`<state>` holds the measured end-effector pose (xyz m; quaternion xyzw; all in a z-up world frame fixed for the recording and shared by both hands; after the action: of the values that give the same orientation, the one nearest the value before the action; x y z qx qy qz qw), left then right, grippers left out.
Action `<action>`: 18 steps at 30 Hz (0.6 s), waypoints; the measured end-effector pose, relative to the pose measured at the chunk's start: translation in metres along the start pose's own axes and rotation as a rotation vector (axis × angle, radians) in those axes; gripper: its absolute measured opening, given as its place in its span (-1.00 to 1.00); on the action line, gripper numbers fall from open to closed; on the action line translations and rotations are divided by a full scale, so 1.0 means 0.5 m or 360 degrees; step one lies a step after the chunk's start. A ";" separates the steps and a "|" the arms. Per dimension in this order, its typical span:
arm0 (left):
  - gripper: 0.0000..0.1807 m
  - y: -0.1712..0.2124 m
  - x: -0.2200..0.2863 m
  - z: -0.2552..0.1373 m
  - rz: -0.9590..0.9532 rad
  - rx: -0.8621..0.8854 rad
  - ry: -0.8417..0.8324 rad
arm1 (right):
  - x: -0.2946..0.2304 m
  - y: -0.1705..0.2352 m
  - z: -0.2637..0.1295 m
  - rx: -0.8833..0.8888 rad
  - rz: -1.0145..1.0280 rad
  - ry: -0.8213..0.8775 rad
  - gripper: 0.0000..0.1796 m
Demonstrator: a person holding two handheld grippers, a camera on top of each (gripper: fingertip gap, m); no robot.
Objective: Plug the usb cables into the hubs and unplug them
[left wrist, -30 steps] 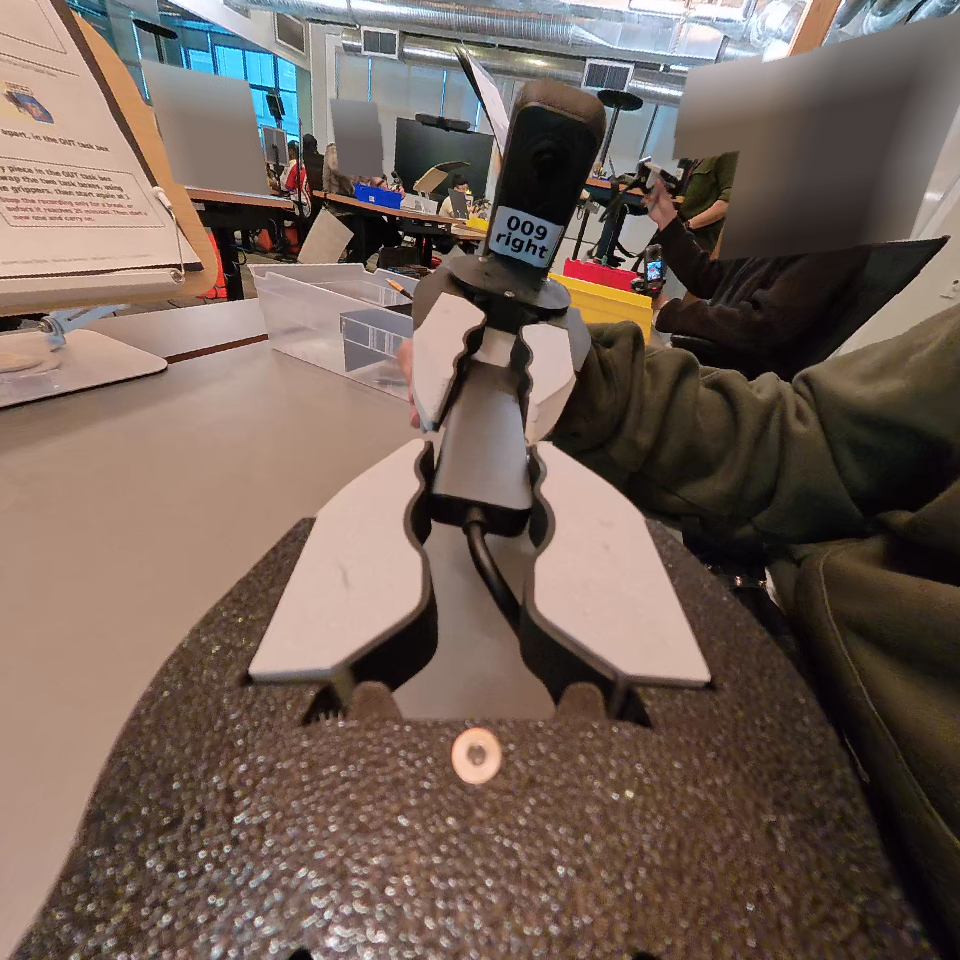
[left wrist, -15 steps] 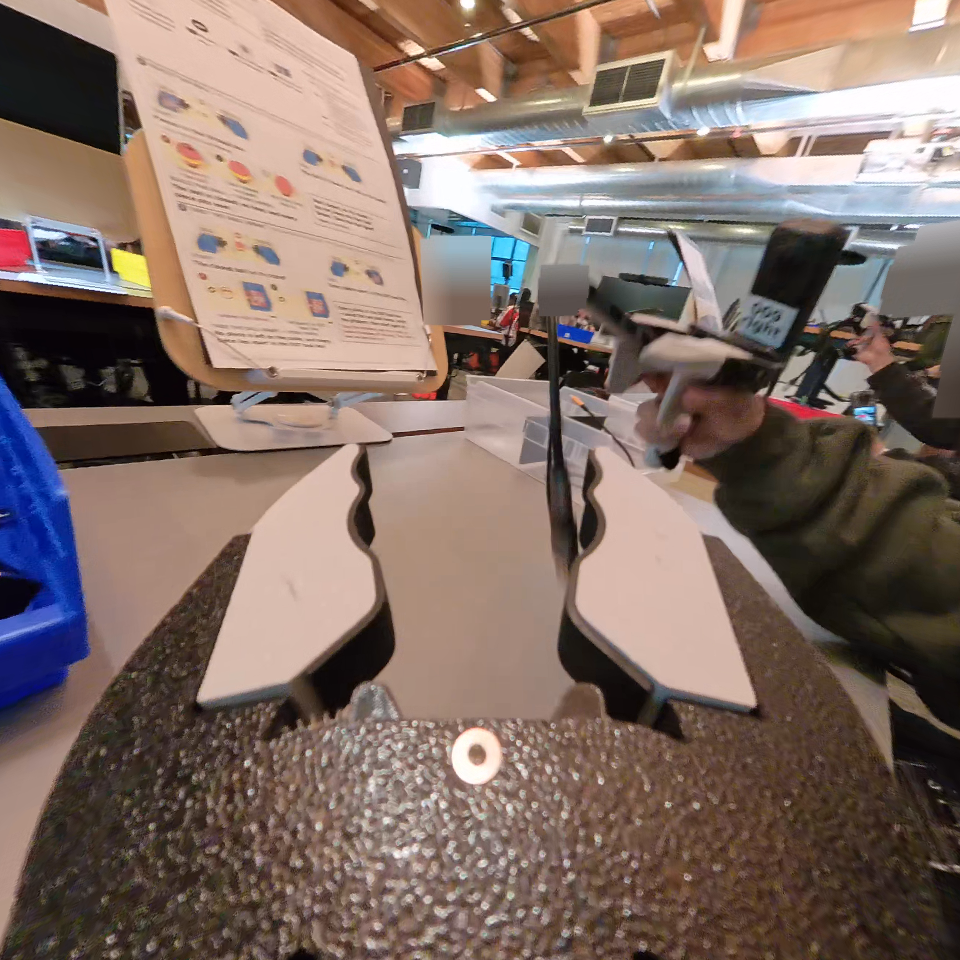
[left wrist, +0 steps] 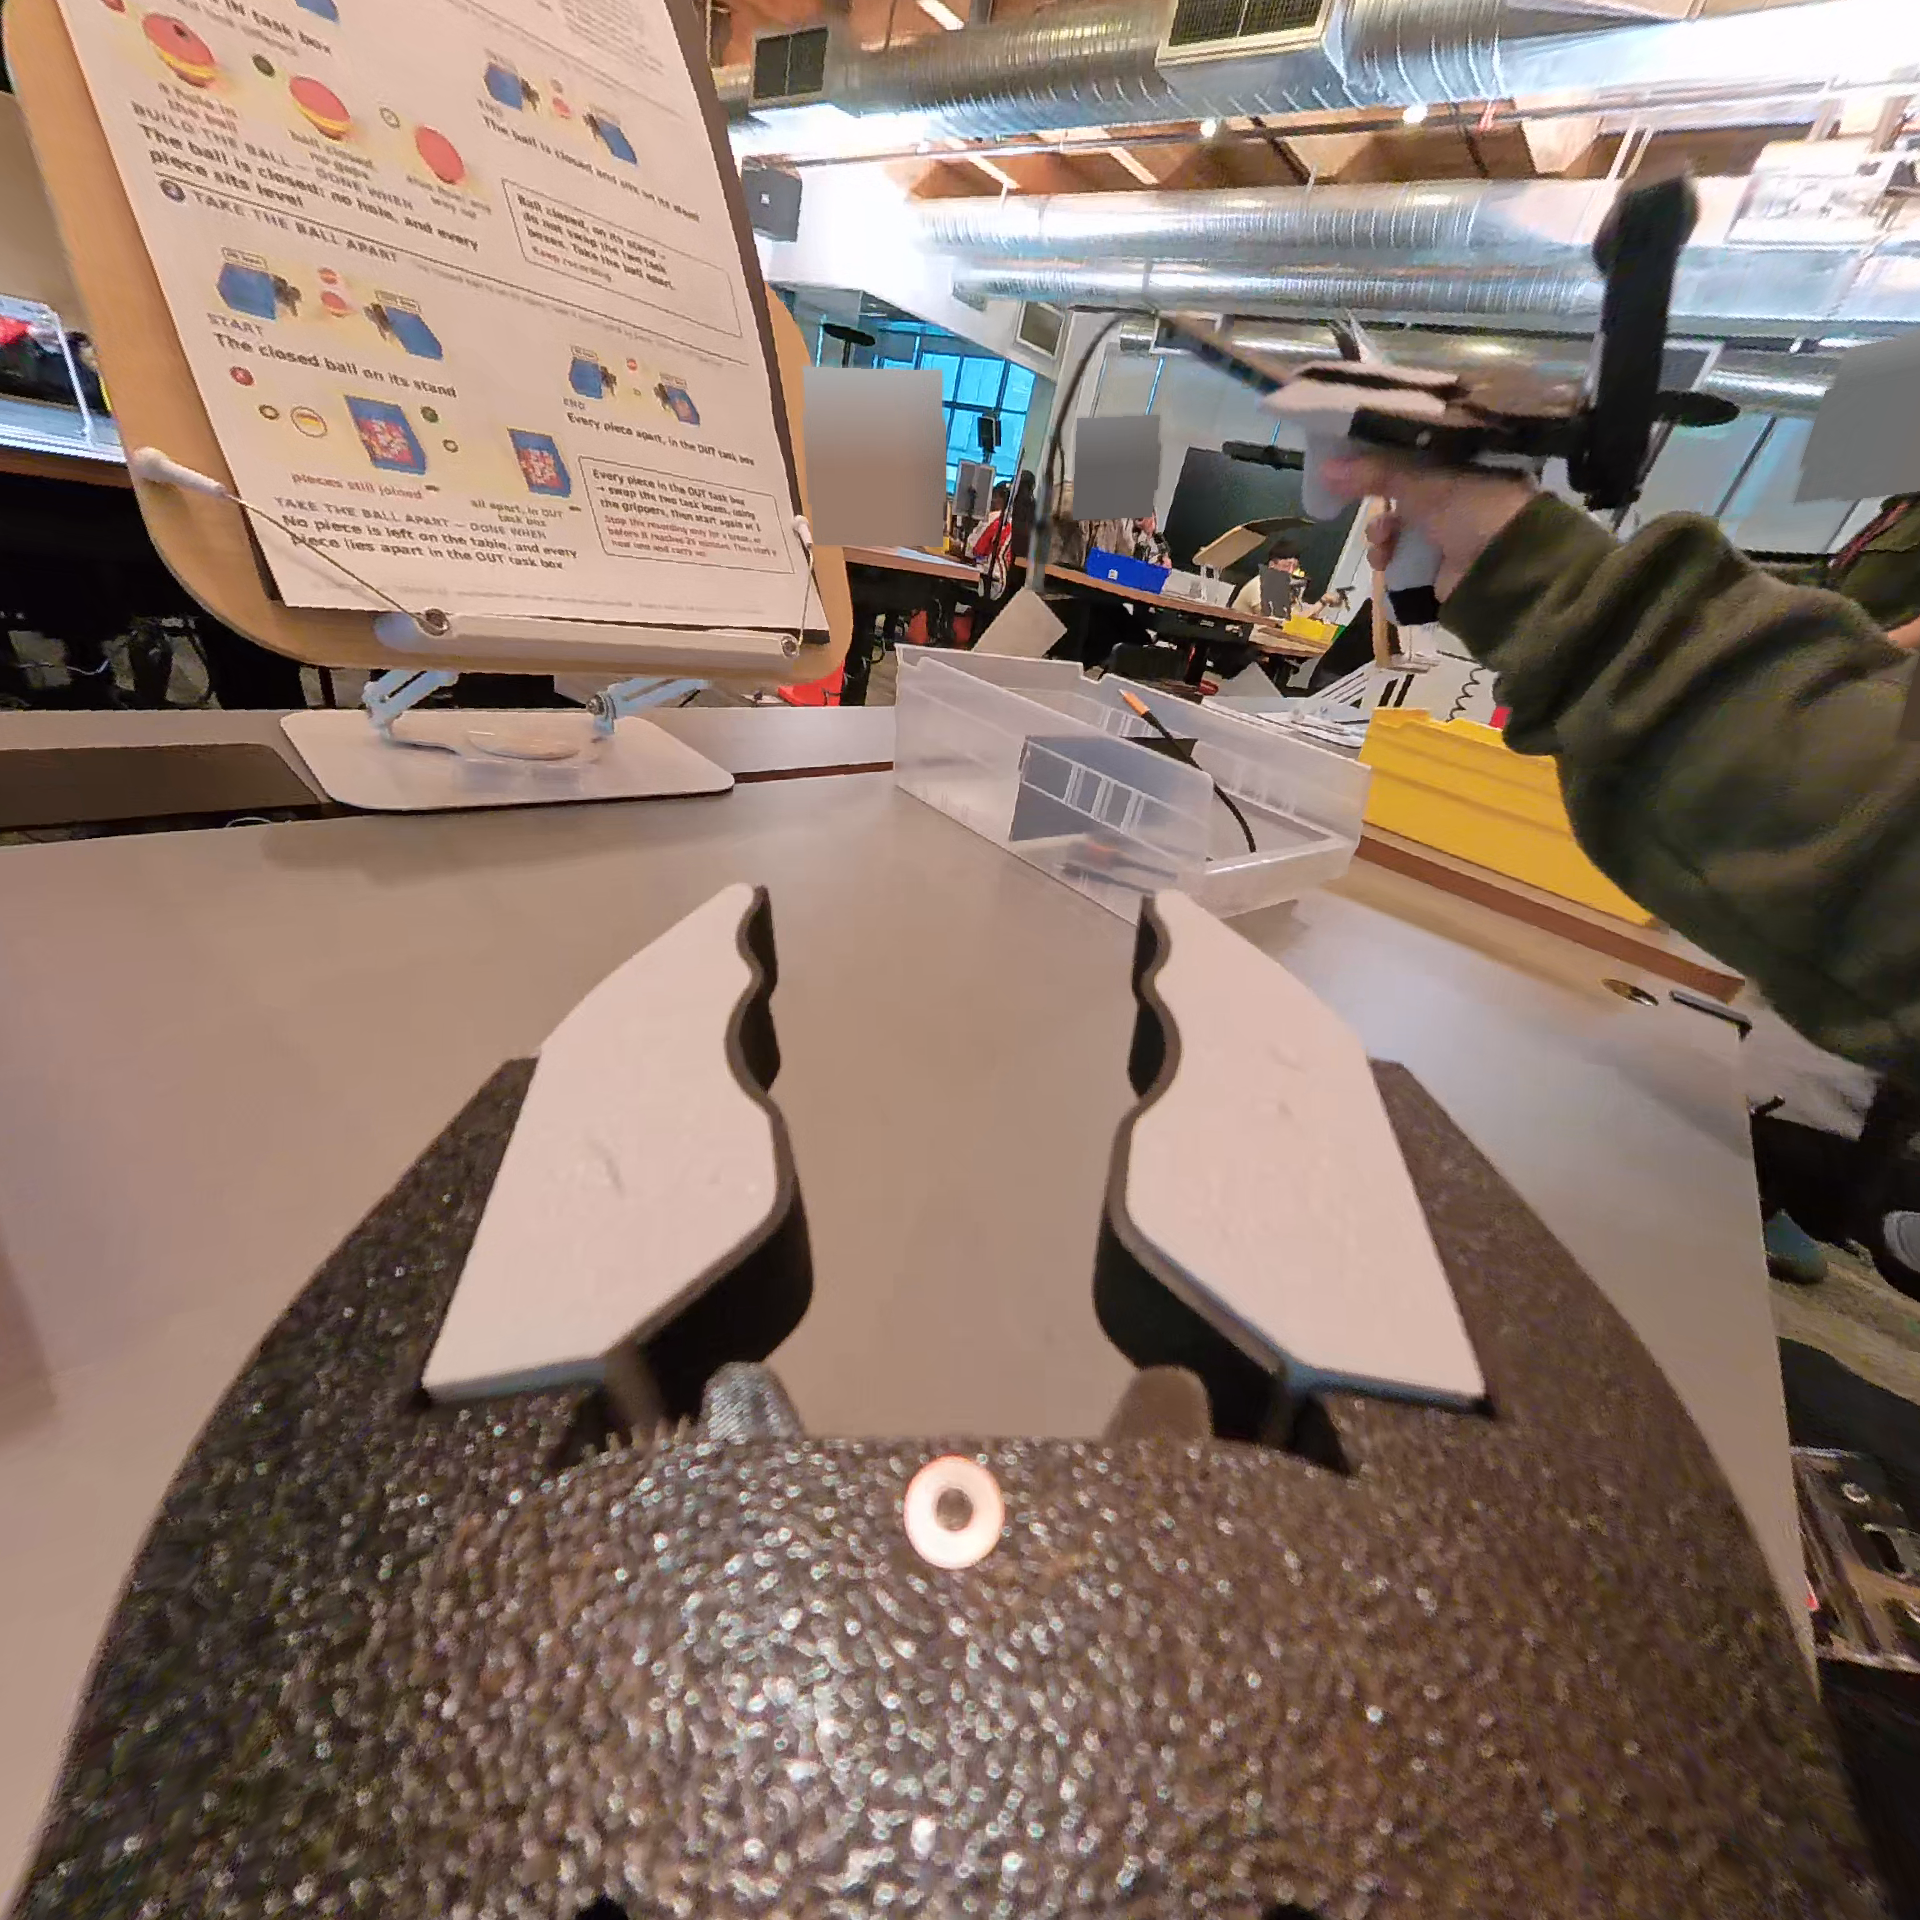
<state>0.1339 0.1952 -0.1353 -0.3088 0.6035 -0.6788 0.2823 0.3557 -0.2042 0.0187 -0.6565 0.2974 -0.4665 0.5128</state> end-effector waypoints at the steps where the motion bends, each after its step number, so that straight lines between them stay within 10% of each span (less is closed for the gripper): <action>1: -0.29 0.001 0.000 0.001 -0.0010 0.0003 0.0003 | 0.010 0.023 0.011 -0.0069 -0.0078 0.0005 -0.64; 18: -0.35 0.033 0.020 0.022 0.0014 -0.0114 0.0066 | -0.004 0.246 0.169 -0.0856 -0.0319 -0.0708 -0.64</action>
<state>0.1359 0.1788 -0.1499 -0.3020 0.6344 -0.6617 0.2615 0.4433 -0.2055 -0.1020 -0.8792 0.2248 -0.2654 0.3257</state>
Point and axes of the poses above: each gripper's, where its closed fingertips meet, z out along the fingers, y out of its underside, x = y × z across the jaws, the point moved 2 cm from there along -z, back along the fingers, and after that the axes turned 8 degrees about z, right-handed, at the moved point
